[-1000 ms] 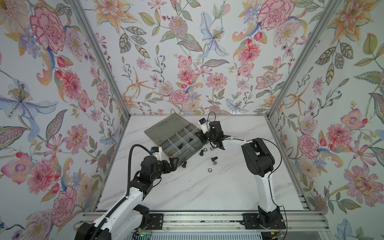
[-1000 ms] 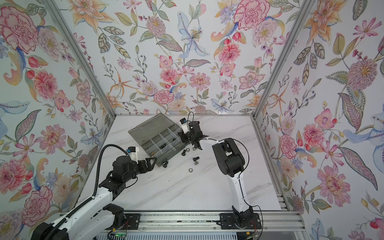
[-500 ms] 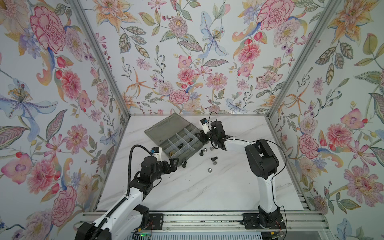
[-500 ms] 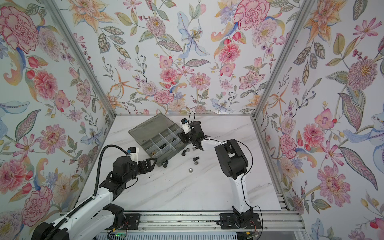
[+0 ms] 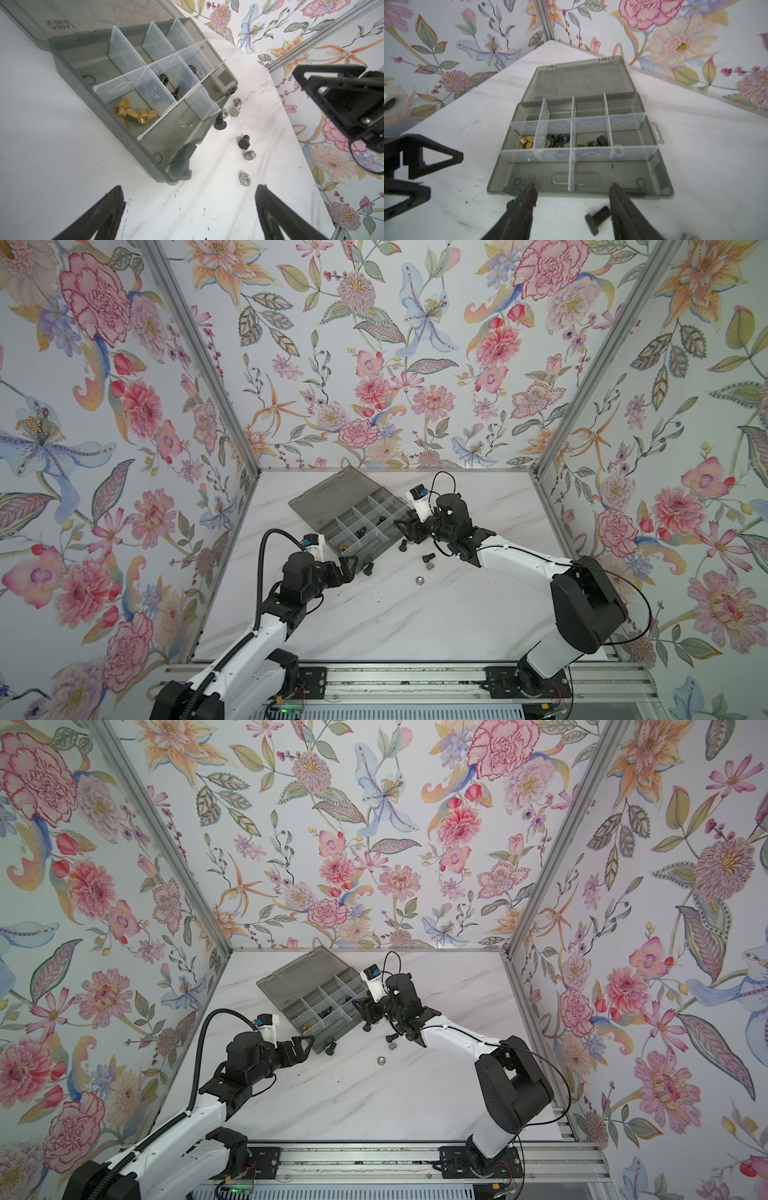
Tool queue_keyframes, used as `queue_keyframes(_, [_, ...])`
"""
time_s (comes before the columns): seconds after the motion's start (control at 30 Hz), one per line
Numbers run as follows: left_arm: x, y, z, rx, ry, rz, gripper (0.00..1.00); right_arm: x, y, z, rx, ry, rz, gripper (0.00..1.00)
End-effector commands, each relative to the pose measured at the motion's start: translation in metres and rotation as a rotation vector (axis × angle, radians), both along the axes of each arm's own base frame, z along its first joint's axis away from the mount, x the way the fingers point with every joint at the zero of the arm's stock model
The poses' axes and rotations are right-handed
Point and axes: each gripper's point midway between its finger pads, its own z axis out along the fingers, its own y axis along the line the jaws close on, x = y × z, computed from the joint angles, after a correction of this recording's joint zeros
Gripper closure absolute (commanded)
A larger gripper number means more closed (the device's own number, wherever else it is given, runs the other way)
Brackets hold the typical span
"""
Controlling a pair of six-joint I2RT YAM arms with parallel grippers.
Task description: Sort the screws and nuts into containers
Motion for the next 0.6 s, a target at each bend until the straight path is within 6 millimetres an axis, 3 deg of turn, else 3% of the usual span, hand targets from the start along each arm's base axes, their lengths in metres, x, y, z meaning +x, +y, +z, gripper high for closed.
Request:
queue_keyframes(0.0, [0.008,0.002,0.013,-0.008,-0.025,0.018,0.01,-0.025,-0.015,-0.033,-0.086,0.080,-0.051,0.40])
queue_keyframes(0.23, [0.010,0.001,0.015,-0.007,-0.022,0.015,0.01,-0.062,-0.035,-0.086,-0.132,0.199,-0.092,0.40])
queue_keyframes(0.57, [0.011,0.001,0.014,0.001,-0.015,0.017,0.01,-0.086,-0.047,-0.126,-0.172,0.275,-0.125,0.40])
